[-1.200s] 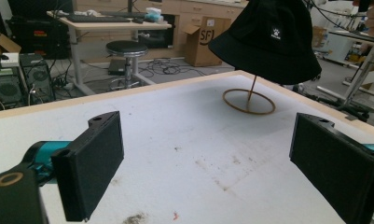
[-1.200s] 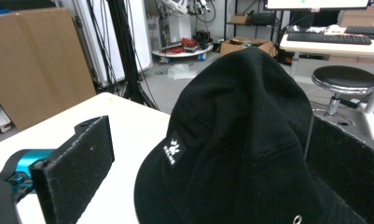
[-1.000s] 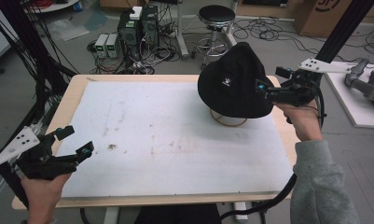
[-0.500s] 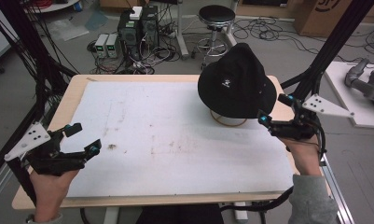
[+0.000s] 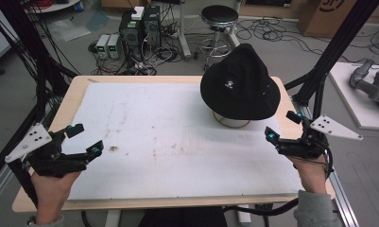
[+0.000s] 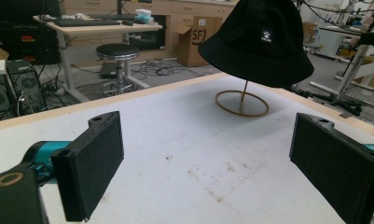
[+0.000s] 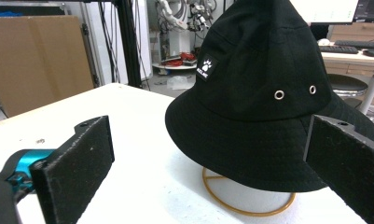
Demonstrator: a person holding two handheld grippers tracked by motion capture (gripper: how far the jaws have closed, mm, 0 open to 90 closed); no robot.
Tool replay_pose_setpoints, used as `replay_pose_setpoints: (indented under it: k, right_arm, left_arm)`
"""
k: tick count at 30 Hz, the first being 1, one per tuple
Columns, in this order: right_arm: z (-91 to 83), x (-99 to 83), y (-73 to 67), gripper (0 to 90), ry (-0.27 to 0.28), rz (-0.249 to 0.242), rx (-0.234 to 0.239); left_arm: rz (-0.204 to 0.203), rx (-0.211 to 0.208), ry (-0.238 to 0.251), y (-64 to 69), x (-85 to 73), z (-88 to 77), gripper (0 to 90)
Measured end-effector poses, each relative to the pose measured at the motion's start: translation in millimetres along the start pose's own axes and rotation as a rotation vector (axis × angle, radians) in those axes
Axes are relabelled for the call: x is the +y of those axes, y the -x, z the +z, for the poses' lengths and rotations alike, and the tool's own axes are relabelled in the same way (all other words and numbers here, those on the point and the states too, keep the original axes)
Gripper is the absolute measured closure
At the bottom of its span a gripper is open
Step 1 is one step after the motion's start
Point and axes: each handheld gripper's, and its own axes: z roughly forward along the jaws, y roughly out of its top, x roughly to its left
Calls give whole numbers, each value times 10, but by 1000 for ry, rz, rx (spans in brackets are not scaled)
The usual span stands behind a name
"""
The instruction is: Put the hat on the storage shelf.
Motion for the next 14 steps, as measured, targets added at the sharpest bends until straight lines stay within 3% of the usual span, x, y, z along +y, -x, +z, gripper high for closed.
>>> replay_pose_setpoints:
  k: [6, 14]
  right_arm:
    - [-2, -21, 20, 11, 4, 15, -10]
    - [75, -85, 5, 11, -35, 1, -3]
  left_arm:
    - [5, -7, -7, 24, -7, 31, 101]
    - [22, -17, -7, 43, -16, 47, 101]
